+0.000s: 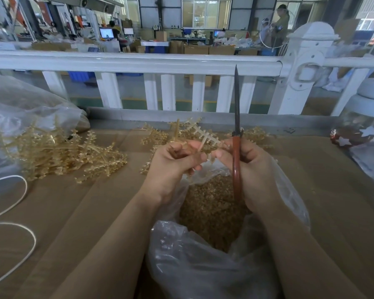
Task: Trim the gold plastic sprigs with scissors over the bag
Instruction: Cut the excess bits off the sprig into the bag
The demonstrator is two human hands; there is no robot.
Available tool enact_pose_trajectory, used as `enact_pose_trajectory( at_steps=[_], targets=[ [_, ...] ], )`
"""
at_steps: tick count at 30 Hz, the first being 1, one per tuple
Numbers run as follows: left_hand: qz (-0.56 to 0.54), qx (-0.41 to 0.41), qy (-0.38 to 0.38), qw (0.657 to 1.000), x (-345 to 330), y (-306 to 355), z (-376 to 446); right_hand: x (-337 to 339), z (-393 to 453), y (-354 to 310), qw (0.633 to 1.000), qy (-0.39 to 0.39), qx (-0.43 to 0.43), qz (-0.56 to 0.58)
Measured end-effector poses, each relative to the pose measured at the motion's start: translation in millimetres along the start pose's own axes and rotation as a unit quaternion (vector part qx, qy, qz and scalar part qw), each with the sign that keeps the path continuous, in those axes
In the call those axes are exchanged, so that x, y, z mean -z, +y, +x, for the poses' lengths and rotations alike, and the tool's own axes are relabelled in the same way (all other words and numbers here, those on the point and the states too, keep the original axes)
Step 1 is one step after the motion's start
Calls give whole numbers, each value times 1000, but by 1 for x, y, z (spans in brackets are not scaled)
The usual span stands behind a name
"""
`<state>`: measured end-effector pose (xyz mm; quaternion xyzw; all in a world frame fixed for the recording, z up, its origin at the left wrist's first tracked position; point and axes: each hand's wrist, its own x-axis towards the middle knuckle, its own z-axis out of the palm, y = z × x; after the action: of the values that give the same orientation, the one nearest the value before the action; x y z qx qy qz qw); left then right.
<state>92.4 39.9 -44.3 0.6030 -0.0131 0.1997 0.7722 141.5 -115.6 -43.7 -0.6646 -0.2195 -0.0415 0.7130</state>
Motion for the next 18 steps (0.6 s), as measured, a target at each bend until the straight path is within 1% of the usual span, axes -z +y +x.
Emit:
enact_pose_trajectory(
  at_steps=[3,5,8,10,12,14,15,17,18],
  targets=[
    [-19,18,-31,999,-2,-1,-4,0,-1,1,1000,-3,0,0],
    [-41,35,-48,997,-2,-1,-5,2,-1,3,1000,0,-2,20],
    [-40,34,-21,998,3,2,-2,7,0,7,999,2,-1,54],
    [-16,-8,21,1000,8,5,-1,9,0,7,998,-1,-2,59],
    [63,-74,52,994,12,9,0,9,1,6,999,-6,3,42],
    [161,-133,44,977,12,10,-1,8,1,5,999,-6,8,32],
    [225,-158,35,961,11,9,0,7,1,4,1000,-5,10,28],
    [369,-196,22,908,10,8,1,6,1,4,1000,-4,9,26],
    [419,-209,9,884,9,8,1,6,1,4,1000,-2,5,27]
  ],
)
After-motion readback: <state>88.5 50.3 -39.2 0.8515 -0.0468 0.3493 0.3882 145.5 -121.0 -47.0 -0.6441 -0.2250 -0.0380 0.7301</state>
